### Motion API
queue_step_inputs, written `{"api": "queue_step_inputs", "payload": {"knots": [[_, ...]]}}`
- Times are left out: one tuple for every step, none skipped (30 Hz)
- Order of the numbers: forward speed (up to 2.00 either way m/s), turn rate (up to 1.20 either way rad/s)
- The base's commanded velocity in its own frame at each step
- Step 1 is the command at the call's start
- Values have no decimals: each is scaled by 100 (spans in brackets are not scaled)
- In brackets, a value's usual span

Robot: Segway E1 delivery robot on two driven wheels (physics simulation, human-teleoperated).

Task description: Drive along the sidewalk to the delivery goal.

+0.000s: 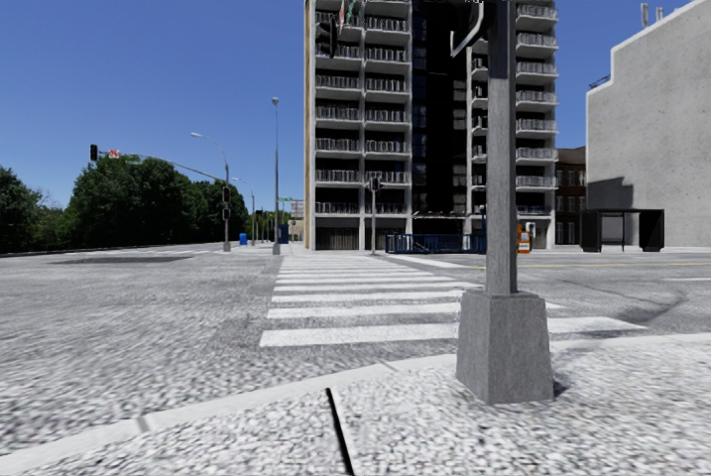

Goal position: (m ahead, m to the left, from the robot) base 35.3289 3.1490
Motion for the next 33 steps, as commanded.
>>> {"api": "queue_step_inputs", "payload": {"knots": [[200, 0], [200, 0], [200, 0], [200, 0], [200, 0], [200, 0], [200, 0], [200, 0], [200, 0], [200, 0], [200, 0], [200, 0], [200, 0], [200, 0], [200, 0], [196, 1], [175, 1], [175, 1], [166, 2], [163, 5], [161, 9], [161, 9], [159, 13], [155, 20], [150, 27], [144, 30], [144, 30], [142, 31], [141, 31], [140, 31], [140, 31], [140, 31], [140, 27]]}}
